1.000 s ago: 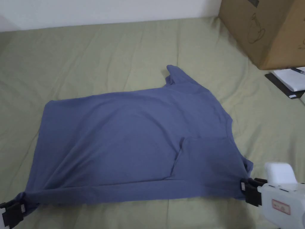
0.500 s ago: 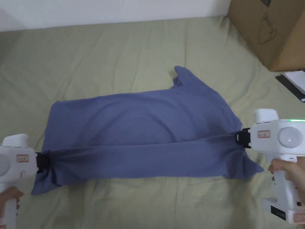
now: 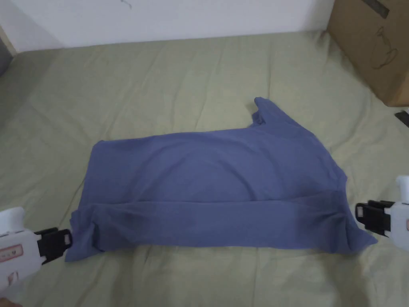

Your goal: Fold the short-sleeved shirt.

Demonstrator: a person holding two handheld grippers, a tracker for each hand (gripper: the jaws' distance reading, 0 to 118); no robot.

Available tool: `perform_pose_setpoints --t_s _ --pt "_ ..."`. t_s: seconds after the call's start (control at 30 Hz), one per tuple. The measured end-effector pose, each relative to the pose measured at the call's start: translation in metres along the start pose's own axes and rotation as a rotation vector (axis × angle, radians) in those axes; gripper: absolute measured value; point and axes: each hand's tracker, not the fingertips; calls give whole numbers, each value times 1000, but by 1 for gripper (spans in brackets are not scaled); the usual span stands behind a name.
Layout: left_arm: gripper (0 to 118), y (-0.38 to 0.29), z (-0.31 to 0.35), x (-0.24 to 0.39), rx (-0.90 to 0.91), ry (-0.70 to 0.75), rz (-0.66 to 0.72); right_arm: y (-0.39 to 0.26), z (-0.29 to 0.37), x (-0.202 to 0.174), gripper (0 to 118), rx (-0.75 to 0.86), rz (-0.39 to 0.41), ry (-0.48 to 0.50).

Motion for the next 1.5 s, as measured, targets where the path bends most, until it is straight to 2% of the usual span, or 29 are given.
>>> perform_pose_setpoints --t_s 0.03,0.2,0.23,0.27,0.3,0.33,0.37,0.4,0.43,0.47,0.5,0.53,0.57,0.63,0.67,0.7,0.83,0.87,0.9,0.93,0.97,1.03,1.33,1.5 --pt "1 -7 1 0 0 8 2 -7 5 -2 3 -5 0 -2" --pt "0 -23 -10 -2 -28 -18 9 -42 16 -1 0 -30 -89 37" --pt "10 -22 -14 -2 -29 -18 11 -45 14 1 0 -37 -94 33" --pt "46 -19 -19 -4 -31 -7 21 -49 15 2 0 -35 -96 29" --pt "73 -16 -25 -6 -36 -15 32 -52 16 3 0 -29 -107 21" --pt "83 -12 -36 -9 -45 -17 52 -54 16 6 0 -30 -128 23" --pt "83 -11 -45 -11 -48 -14 65 -54 14 10 7 -30 -150 32" --pt "83 -9 -53 -11 -55 -4 78 -54 14 11 22 -24 -178 30" --pt "80 -9 -61 -11 -88 41 99 -55 14 13 44 -23 -191 24" --pt "65 -9 -71 -8 -98 35 89 -54 13 14 77 -33 -192 34" --pt "53 -11 -78 -6 -121 31 77 -53 10 15 94 -51 -196 50" --pt "53 -13 -83 -1 -131 49 63 -52 8 14 94 -67 -194 57" --pt "50 -15 -84 5 -116 128 -11 -53 7 11 97 -62 -192 53" --pt "35 -11 -81 7 -99 105 -46 -50 3 10 100 -49 -168 59" --pt "10 -6 -79 7 -97 92 -34 -46 -1 9 100 -53 -162 46" --pt "6 -1 -78 5 -105 76 -26 -42 -5 9 100 -54 -160 36" --pt "6 4 -73 14 -131 69 -82 -30 -37 14 99 -65 -158 30" --pt "6 4 -71 14 -129 70 -87 -28 -47 14 89 -104 -172 26" --pt "6 5 -70 15 -127 68 -90 -28 -58 14 70 -119 -163 42" --pt "6 5 -69 15 -126 66 -91 -28 -71 11 43 -158 -150 32" --pt "6 5 -68 16 -126 63 -92 -27 -83 7 9 -213 -136 0" --pt "6 5 -64 14 -126 58 -90 -29 -94 3 8 -220 -78 -14" --pt "6 4 -34 13 -124 27 -145 -16 -20 24 6 -142 -95 29" --pt "6 -9 -7 10 -155 24 -209 -32 16 34 6 -159 -108 14"
